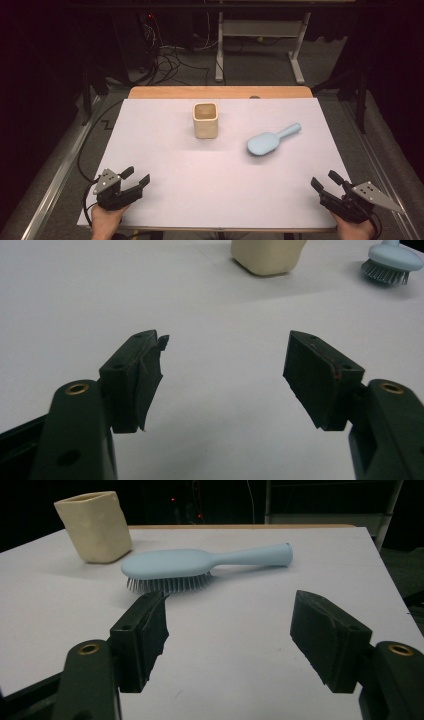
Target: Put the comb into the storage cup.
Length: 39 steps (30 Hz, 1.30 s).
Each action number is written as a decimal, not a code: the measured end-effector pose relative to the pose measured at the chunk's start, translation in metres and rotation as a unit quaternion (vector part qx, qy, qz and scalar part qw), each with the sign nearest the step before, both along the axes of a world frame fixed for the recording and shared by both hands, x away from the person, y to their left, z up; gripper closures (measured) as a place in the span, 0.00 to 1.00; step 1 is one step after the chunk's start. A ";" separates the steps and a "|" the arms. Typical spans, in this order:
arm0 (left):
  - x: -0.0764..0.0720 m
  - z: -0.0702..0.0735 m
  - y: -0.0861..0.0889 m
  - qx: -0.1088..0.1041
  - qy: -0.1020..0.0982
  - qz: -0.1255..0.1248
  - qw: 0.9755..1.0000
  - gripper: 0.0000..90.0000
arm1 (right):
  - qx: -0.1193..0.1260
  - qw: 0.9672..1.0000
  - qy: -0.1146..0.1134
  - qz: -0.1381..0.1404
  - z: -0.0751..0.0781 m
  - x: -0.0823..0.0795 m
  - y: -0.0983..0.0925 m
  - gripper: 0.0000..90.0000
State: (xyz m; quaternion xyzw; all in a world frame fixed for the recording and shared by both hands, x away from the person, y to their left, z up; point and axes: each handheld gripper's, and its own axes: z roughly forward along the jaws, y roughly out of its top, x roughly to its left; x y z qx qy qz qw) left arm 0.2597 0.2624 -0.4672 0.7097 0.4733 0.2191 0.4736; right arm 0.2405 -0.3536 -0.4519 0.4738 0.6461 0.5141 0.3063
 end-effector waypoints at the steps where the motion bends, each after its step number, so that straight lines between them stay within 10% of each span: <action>1: 0.000 0.000 0.000 0.000 0.000 0.000 1.000 0.35 | 0.000 1.000 0.002 0.001 0.000 0.001 0.000 0.35; 39: 0.006 0.000 -0.002 -0.004 -0.002 -0.006 1.000 0.34 | -0.005 1.000 0.004 0.029 0.005 0.010 0.019 0.34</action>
